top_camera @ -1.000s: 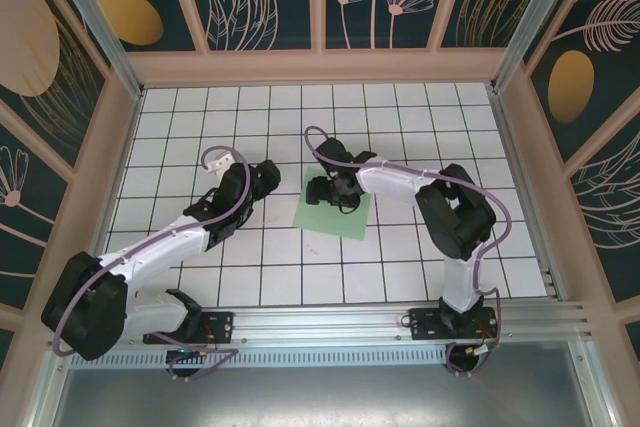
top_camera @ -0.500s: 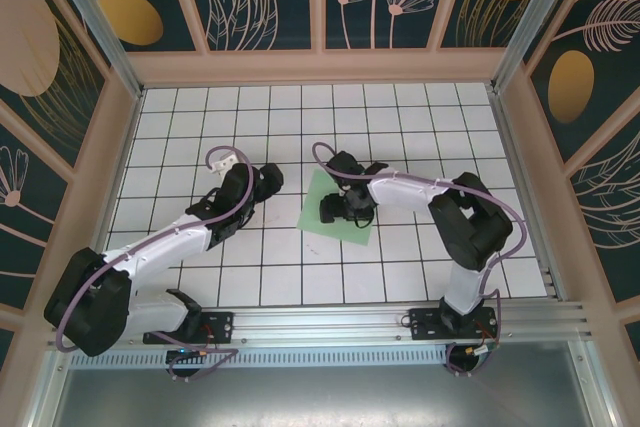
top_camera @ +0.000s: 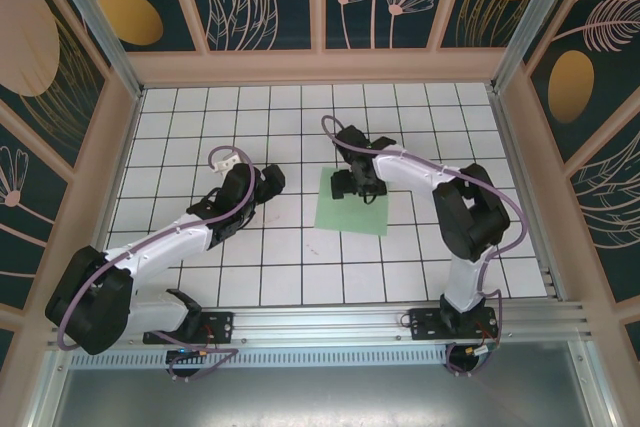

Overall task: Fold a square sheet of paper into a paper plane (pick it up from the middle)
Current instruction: Rotate the paper at the center of the table, then fold the square sheet of paper in half at the center of the table.

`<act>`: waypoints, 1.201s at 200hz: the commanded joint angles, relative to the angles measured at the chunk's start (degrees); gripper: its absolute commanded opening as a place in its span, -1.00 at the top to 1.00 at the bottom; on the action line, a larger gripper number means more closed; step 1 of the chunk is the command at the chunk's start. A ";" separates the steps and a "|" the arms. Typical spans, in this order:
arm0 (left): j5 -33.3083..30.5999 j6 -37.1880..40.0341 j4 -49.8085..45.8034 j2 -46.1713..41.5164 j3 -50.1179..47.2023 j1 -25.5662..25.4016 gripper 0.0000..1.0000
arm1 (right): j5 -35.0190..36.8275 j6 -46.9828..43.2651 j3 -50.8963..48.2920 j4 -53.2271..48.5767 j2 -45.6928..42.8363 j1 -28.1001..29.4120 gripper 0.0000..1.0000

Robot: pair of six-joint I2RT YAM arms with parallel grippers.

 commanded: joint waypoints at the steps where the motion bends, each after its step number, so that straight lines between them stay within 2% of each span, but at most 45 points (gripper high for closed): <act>1: -1.68 2.20 0.14 0.06 1.01 0.40 -0.97 | 1.67 11.73 2.53 -3.49 2.45 1.29 -0.77; 44: -3.96 5.00 0.33 -0.63 1.10 0.37 -0.97 | 2.90 19.75 2.88 -1.43 5.37 2.90 -0.81; 82: -5.20 6.90 0.38 -0.81 1.62 0.44 -0.97 | 3.26 19.03 2.79 -1.59 6.74 2.89 -0.86; 185: -5.04 6.01 -1.81 -0.83 1.32 0.44 -0.97 | 1.85 18.44 2.48 -1.52 12.38 3.02 -0.90; 240: -3.86 5.77 -1.12 0.02 1.79 0.38 -0.97 | 5.79 17.96 7.87 -5.78 7.94 3.88 -0.91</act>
